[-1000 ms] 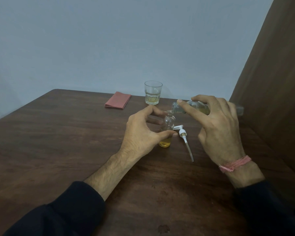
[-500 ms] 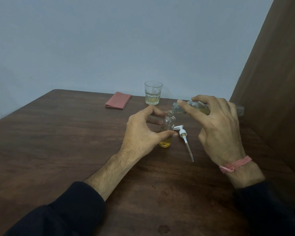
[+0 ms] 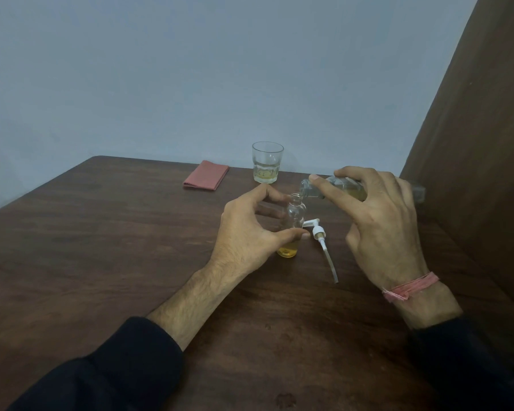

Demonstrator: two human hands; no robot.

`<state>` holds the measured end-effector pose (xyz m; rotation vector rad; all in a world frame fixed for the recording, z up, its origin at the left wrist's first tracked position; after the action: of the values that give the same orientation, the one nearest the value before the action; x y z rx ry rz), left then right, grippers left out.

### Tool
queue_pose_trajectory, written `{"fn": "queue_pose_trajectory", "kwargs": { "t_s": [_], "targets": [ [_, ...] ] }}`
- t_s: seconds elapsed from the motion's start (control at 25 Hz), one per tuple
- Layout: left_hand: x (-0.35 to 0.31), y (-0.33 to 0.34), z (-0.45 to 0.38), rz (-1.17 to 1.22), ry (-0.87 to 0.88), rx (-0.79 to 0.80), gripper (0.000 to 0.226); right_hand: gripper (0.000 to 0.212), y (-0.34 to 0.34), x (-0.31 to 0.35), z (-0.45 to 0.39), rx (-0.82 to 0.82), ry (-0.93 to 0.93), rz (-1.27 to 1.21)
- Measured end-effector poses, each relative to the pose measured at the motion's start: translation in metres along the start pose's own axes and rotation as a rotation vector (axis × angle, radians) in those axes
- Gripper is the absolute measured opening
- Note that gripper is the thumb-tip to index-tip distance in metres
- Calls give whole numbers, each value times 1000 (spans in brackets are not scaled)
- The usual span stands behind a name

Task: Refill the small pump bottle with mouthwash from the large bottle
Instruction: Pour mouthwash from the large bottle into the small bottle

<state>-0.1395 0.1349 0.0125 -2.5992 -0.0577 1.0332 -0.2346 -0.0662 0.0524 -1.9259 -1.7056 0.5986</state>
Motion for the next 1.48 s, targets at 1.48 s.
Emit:
{"fn": "queue_pose_trajectory", "kwargs": {
  "t_s": [1.48],
  "targets": [
    [3,1,-1,-21,24,-3,58,96,-1,1,-1,-3,2,3]
  ]
}}
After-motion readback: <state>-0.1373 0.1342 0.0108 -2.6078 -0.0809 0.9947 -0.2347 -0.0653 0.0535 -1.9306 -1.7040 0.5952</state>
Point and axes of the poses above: each hand's wrist, its own z-axis away from the middle knuckle, its own y-axis out of the palm, x = y × z, the point moved 1 cm from there along -z, towards the middle knuckle, and after that the axes turned 11 degrees about y, right-handed, at the moved point
